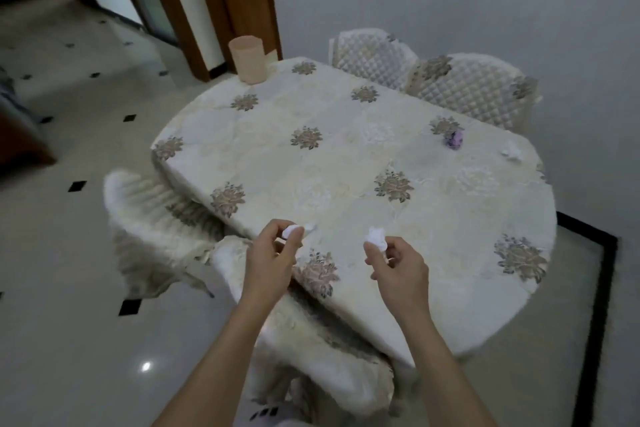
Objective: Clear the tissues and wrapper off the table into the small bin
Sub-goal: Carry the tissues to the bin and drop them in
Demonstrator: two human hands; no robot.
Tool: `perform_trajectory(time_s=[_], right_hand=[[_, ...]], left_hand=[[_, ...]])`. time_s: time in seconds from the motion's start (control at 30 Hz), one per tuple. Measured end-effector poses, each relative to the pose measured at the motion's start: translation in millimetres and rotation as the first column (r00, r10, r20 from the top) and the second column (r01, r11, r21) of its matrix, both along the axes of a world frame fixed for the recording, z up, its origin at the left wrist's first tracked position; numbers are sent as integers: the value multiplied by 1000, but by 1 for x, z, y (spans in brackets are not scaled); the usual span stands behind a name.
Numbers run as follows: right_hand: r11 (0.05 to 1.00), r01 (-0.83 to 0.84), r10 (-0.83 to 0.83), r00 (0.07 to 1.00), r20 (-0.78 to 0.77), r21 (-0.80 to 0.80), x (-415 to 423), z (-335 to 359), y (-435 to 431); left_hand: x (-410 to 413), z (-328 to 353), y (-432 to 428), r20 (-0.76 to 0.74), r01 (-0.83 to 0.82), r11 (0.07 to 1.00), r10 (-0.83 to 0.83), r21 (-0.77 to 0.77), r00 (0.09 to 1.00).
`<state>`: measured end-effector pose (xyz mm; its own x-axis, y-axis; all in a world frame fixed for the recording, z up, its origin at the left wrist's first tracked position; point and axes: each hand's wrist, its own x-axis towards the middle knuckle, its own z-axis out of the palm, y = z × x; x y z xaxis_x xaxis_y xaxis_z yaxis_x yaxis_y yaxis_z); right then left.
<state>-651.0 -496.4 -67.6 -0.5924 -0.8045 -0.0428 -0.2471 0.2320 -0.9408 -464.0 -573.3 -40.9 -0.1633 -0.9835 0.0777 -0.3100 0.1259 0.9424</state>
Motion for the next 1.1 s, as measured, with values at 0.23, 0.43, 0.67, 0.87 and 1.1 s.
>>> perform_trajectory(time_s=[0.23,0.43,0.67,0.87,1.1], right_hand=[[957,-287,287,958,-5,-41,88,22,-25],[866,-499,496,866,-64,-41,164,19,-46],[785,-620,618,783,-71,-9,248,14,-77],[745,-667,667,743,-52,24,339,3,-131],[688,-724,725,686,-65,40,477,18,-206]], left_hand=[[104,9,34,-7,-326,945,326,-21,945],[182,6,57,-24,-529,848,528,-48,849],[268,-8,59,-71,-651,759,650,9,757],[354,-20,17,-85,-697,716,697,36,712],[480,-14,-45,-87,-735,677,735,32,673]])
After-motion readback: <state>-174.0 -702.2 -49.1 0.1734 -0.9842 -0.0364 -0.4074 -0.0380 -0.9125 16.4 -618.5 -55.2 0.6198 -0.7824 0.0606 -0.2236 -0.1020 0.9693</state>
